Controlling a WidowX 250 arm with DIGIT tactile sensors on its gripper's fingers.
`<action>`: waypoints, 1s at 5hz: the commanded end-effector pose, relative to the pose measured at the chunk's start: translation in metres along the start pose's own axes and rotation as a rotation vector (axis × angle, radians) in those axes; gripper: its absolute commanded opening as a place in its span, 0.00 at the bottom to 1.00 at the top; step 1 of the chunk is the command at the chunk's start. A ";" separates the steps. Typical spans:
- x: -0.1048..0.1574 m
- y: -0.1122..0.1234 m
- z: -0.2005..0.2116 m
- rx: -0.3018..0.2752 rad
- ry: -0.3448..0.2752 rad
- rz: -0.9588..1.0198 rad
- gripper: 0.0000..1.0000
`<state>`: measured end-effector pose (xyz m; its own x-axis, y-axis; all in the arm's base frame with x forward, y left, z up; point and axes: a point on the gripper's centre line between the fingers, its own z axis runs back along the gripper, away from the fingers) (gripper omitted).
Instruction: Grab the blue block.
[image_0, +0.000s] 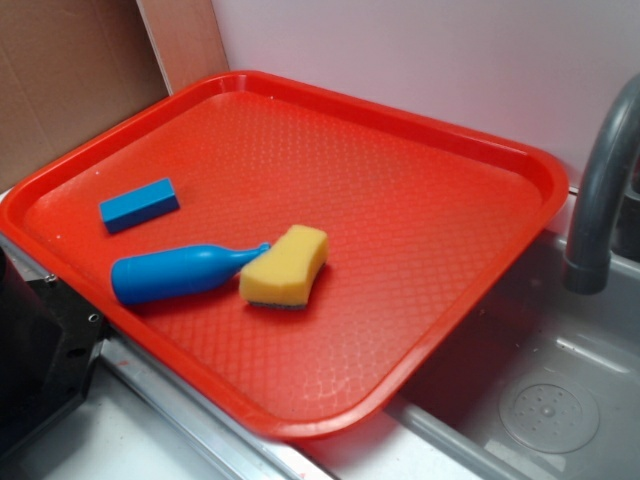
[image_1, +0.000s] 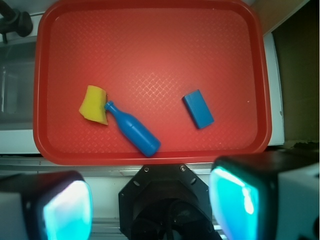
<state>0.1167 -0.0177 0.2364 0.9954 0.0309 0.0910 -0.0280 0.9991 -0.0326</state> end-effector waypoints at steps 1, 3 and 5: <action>0.000 0.000 0.000 0.000 0.000 0.000 1.00; 0.036 0.055 -0.086 -0.094 -0.027 -0.412 1.00; 0.035 0.069 -0.126 -0.033 -0.080 -0.544 1.00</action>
<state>0.1529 0.0506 0.1053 0.8614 -0.4801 0.1659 0.4872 0.8733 -0.0024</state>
